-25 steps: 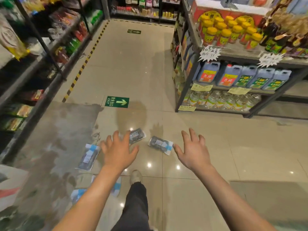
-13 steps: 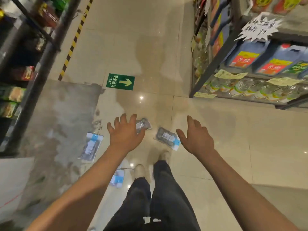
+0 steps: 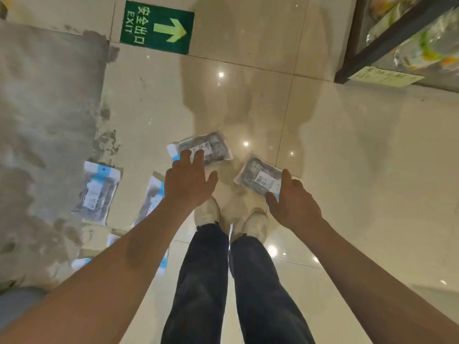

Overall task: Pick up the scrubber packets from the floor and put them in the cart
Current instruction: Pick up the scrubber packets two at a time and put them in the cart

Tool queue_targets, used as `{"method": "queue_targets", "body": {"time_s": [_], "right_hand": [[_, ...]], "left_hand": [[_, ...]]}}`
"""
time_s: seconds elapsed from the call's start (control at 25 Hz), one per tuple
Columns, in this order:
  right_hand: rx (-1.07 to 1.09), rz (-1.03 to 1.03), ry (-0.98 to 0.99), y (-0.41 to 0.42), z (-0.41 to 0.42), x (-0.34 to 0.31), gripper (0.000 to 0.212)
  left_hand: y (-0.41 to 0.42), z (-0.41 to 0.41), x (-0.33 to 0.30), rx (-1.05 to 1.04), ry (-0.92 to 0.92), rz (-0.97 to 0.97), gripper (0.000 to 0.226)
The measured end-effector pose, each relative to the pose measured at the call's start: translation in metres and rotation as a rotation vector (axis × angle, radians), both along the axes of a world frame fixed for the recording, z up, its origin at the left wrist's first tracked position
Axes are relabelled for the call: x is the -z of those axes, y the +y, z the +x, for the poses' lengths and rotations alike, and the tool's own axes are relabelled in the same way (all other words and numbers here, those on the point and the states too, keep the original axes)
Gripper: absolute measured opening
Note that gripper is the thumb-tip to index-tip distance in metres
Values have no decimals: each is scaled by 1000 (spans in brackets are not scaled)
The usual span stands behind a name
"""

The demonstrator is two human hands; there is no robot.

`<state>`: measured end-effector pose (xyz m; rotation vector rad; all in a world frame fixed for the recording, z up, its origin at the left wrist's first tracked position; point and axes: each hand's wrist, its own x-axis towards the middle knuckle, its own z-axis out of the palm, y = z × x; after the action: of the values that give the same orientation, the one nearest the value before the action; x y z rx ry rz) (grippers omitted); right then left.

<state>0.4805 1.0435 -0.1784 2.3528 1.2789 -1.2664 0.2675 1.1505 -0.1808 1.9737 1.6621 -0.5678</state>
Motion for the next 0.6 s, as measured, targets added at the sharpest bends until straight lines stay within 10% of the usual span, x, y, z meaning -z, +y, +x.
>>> {"method": "queue_targets", "body": {"time_s": [0.36, 0.6], "right_hand": [[436, -73, -38, 14, -27, 323, 62], [-116, 119, -87, -20, -15, 341, 53]], "left_hand": [[46, 8, 322, -313, -14, -173, 75], [14, -36, 334, 362, -111, 4, 53]]}}
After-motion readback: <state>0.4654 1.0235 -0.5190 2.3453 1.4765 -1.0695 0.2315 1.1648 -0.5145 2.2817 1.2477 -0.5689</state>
